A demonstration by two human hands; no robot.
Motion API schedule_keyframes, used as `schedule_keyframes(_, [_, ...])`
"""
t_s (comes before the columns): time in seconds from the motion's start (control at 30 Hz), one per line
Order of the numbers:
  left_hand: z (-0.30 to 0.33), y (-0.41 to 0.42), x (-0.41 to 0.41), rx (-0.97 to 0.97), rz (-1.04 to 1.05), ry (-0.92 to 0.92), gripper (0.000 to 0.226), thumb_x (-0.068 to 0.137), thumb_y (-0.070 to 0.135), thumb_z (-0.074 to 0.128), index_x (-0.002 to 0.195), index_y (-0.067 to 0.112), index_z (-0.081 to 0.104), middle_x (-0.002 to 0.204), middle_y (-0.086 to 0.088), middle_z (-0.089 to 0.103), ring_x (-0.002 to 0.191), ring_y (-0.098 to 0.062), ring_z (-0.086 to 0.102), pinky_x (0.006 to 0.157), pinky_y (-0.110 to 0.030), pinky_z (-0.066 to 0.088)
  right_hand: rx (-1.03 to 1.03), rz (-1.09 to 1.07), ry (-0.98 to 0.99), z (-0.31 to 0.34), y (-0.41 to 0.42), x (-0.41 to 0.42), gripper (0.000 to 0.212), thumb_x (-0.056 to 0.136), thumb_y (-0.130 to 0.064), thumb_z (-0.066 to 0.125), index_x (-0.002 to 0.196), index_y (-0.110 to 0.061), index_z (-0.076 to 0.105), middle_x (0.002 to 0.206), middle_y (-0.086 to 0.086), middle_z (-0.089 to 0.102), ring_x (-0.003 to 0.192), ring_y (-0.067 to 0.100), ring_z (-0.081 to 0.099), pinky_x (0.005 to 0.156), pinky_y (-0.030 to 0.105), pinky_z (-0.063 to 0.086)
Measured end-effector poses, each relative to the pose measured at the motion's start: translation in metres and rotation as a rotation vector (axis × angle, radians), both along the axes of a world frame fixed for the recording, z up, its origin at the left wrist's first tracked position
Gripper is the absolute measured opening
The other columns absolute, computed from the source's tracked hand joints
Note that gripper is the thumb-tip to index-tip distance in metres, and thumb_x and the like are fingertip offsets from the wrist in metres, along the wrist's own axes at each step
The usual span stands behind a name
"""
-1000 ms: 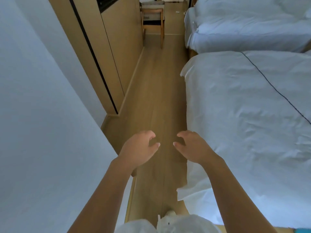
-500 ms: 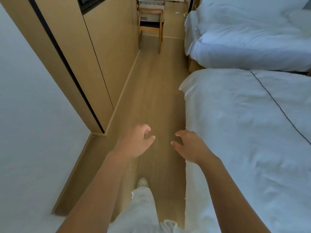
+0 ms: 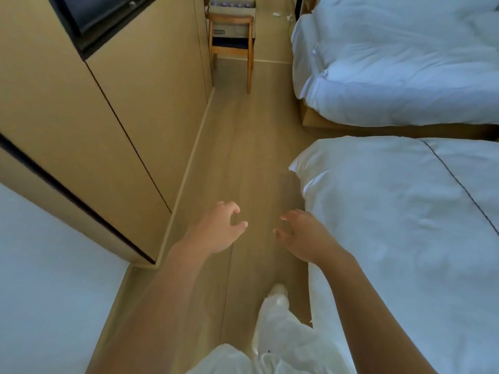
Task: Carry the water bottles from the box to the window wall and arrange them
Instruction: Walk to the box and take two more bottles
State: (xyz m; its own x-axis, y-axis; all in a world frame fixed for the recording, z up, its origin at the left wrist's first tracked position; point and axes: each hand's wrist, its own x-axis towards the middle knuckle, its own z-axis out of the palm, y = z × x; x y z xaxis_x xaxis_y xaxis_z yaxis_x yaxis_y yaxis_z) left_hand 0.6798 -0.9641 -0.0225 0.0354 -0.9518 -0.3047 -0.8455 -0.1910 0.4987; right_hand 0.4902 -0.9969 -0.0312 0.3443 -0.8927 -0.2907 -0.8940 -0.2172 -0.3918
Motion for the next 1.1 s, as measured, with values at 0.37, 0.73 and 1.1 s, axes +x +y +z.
schedule_keyframes(0.37, [-0.005,-0.269,0.010,-0.018,0.070,-0.045,0.043,0.092,0.040,0.054,0.129,0.019,0.050,0.138,-0.003,0.048,0.132,-0.019,0.039,0.100,-0.031,0.035,-0.007,0.054,-0.003,-0.005,-0.277,0.016,0.045,0.092,-0.033,0.049,0.133,-0.012,0.046,0.128,0.006,0.052,0.118,0.024,0.047,0.096,0.035,0.043])
schedule_keyframes(0.73, [-0.005,-0.480,0.037,-0.053,0.131,-0.054,0.044,0.089,0.042,0.059,0.126,0.018,0.054,0.123,-0.006,0.055,0.101,-0.024,0.057,0.081,-0.025,0.039,-0.017,0.102,0.013,0.000,-0.502,0.035,0.047,0.094,-0.034,0.047,0.137,-0.015,0.042,0.135,0.004,0.049,0.124,0.022,0.043,0.099,0.035,0.041])
schedule_keyframes(1.1, [-0.019,-0.709,0.147,-0.078,0.124,-0.003,0.045,0.088,0.041,0.059,0.126,0.019,0.053,0.129,-0.004,0.051,0.109,-0.022,0.054,0.088,-0.027,0.041,-0.019,0.079,0.021,-0.021,-0.726,0.142,0.050,0.092,-0.038,0.050,0.136,-0.017,0.042,0.136,0.001,0.049,0.124,0.020,0.044,0.098,0.033,0.041])
